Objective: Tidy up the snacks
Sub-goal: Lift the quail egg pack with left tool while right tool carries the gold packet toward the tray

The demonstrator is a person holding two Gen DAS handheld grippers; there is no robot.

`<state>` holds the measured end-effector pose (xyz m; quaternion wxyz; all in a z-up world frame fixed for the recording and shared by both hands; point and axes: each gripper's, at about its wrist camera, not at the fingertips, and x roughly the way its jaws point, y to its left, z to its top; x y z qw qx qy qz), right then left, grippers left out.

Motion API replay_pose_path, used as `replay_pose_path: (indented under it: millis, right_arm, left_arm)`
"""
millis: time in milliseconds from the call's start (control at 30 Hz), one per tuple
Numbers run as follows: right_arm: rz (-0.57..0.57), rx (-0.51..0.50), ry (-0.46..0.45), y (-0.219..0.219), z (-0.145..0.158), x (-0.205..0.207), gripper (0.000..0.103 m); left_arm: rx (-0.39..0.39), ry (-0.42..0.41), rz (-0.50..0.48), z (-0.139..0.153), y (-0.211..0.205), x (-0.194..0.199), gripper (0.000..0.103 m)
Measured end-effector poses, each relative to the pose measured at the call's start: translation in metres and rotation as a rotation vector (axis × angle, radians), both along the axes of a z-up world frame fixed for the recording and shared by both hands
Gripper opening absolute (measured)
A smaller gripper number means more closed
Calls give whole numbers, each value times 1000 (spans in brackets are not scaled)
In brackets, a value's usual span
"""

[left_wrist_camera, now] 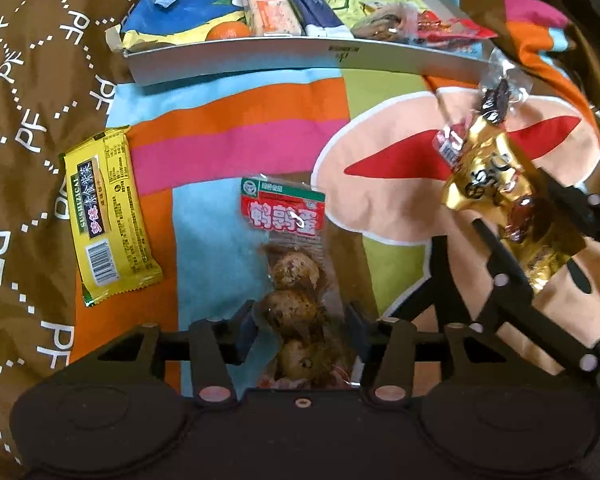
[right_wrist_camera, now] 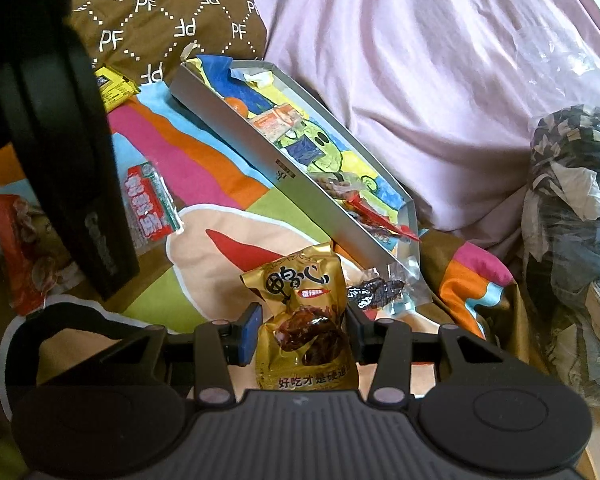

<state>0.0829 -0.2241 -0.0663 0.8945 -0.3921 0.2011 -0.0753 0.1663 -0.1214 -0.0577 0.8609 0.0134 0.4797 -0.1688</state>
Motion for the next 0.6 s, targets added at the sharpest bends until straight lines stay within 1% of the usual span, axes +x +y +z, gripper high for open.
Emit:
replay_pose_path:
  millis: [133, 233, 300, 400, 500, 600]
  right_arm:
    - [-3, 5, 1, 0, 0, 0, 48]
    - [-3, 11, 0, 0, 1, 0, 48]
    - [-3, 15, 0, -1, 1, 1, 48]
    - [-2, 13, -2, -1, 2, 1, 48]
    - [-2, 13, -6, 0, 2, 0, 48]
    - [0, 11, -10, 1, 2, 0, 48]
  left_arm:
    - [28, 25, 10, -8, -6, 7, 55]
    - [51, 8, -11, -6, -9, 6, 50]
    - [37, 6, -10, -4, -7, 6, 45]
    - [5, -1, -9, 0, 1, 5, 42]
    - [-12, -26, -19, 3, 6, 0, 40]
    - [-36, -60, -8, 8, 11, -8, 40]
